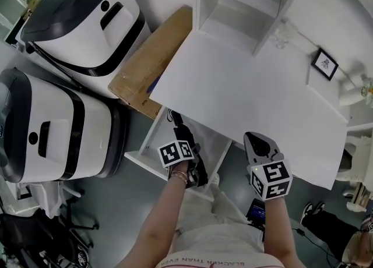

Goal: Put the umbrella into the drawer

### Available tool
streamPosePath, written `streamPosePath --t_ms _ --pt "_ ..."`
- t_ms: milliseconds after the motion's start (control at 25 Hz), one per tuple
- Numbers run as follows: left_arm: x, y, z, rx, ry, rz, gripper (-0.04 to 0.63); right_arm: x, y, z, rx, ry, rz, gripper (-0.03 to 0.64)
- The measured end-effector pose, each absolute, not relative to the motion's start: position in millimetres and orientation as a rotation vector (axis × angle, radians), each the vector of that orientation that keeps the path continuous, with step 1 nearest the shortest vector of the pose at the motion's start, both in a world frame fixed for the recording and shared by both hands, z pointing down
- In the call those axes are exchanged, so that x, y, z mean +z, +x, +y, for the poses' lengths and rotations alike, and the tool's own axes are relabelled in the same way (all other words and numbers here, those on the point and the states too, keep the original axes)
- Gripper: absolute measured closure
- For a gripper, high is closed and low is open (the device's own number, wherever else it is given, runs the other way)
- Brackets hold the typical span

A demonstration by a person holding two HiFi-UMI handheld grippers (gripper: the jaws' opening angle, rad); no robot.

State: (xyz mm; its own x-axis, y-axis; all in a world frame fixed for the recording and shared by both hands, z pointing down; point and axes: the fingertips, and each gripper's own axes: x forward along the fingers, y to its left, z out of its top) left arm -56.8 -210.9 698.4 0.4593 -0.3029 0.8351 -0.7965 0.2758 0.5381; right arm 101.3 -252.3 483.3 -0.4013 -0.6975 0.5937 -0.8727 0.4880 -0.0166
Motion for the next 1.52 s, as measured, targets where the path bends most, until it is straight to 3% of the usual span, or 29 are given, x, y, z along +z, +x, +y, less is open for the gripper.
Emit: streamPosePath --t_ms 1520 --pt "800 -91 -223 0.703 1.238 -1.168 0.321 544 64 -252 0.515 1.171 -2.142 0.609"
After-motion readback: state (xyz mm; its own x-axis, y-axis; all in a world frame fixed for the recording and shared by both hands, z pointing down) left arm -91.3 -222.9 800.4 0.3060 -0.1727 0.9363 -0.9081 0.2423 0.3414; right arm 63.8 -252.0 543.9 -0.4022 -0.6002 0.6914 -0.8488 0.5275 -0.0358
